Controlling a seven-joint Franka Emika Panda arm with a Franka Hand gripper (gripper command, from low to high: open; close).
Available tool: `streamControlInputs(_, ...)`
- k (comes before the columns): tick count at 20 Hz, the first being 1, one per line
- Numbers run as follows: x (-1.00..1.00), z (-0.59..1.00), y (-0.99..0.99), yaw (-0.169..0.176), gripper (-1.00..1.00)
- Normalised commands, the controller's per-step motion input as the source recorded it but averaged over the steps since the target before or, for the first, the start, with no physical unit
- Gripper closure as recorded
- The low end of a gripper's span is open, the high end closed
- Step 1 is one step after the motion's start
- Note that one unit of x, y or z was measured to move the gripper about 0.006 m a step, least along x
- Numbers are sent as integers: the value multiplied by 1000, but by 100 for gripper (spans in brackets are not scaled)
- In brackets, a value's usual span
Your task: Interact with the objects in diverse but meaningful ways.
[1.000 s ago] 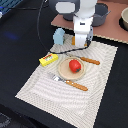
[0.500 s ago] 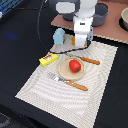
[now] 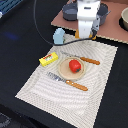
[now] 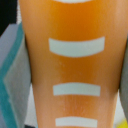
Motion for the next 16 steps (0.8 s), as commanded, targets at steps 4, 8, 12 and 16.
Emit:
streamControlInputs(4, -104, 504, -1000, 0, 100)
streamControlInputs(8, -85, 371, -1000, 0, 100)
streamControlInputs(12, -26, 260, -971, 0, 100)
streamControlInputs(16, 0, 241, -979, 0, 100)
